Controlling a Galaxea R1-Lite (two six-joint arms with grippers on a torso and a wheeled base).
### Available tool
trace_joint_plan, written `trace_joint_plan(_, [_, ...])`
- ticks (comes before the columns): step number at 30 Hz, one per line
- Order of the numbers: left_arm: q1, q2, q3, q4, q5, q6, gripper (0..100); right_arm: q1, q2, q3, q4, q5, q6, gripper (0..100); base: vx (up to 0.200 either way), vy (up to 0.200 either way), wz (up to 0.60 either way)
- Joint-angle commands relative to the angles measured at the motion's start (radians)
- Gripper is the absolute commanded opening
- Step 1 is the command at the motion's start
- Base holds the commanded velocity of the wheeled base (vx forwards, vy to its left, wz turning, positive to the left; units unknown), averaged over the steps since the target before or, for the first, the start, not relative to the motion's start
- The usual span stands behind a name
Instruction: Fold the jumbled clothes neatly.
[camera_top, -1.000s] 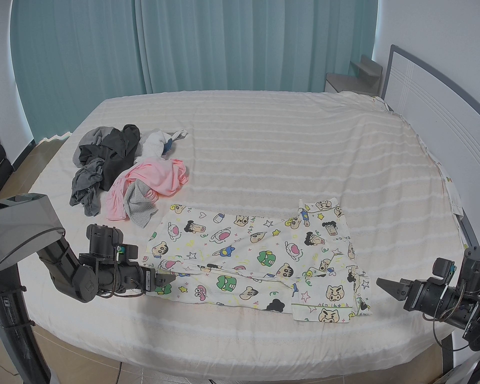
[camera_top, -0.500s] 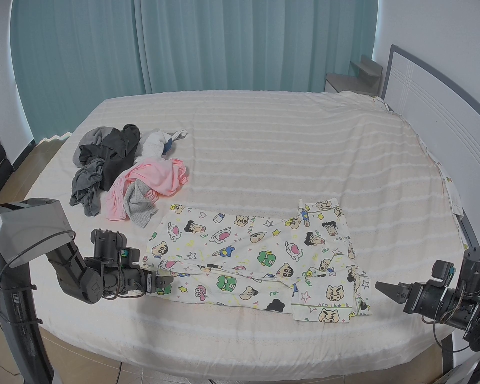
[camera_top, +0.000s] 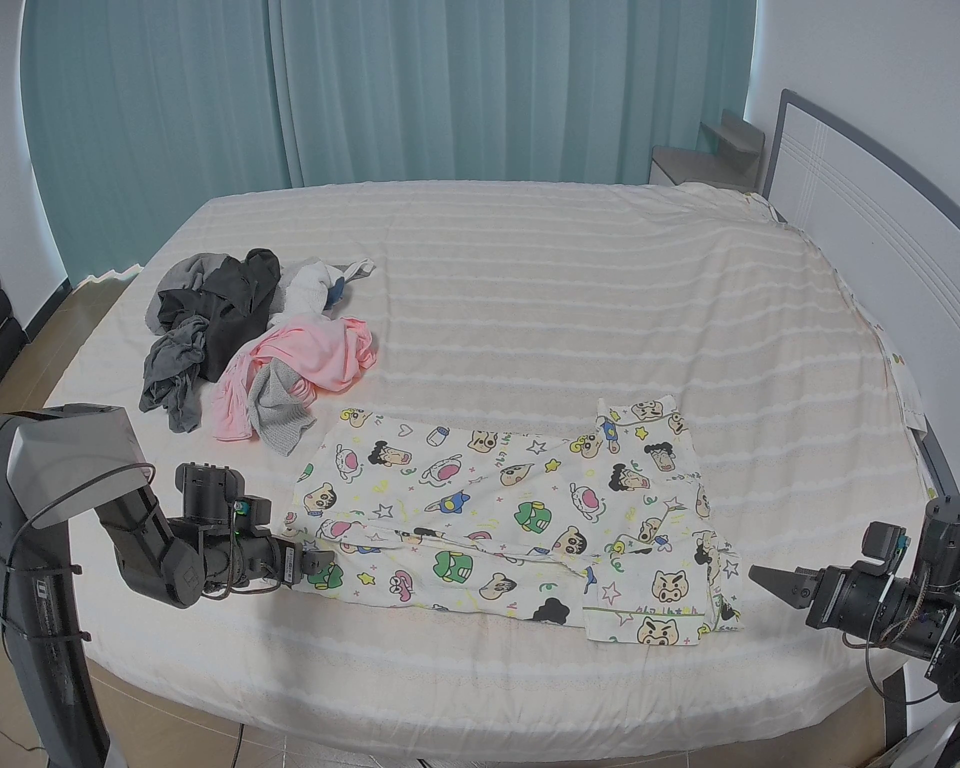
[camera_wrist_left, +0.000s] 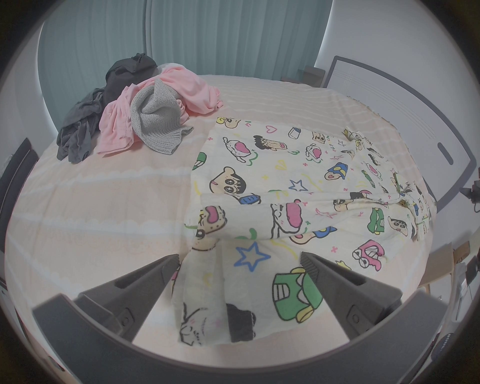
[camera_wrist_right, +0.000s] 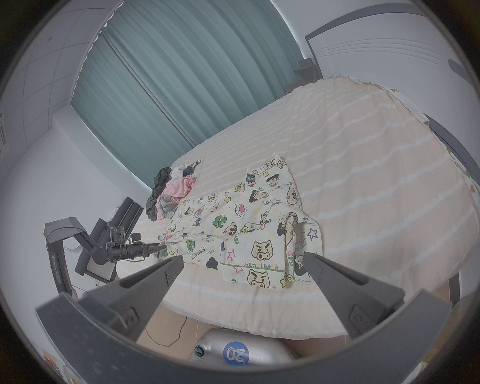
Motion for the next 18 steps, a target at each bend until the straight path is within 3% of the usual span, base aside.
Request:
trace_joint_plan(1, [-0.002,0.051,0.001,-0.027,-0.001,0.000,100,0.000,0.011,0.018,0.000,-0.001,0.000,100,0.000,0.000,0.00])
trace_joint_plan(6, [-0.005,0.068,0.001,-0.049,-0.004,-0.001,100,0.000,0.014,0.018,0.000,-0.001,-0.002,100,0.000,0.000,0.00])
trace_joint_plan(7, [-0.007,0.068,0.004,-0.050,-0.005,-0.003,0,0.000,0.014,0.018,0.000,-0.001,-0.002,100,0.000,0.000,0.00])
trace_joint_plan(18, [-0.001,0.051,0.047,-0.055,-0.002,0.000,0,0.001,0.012,0.018,-0.002,-0.004,-0.003,100,0.000,0.000,0.00])
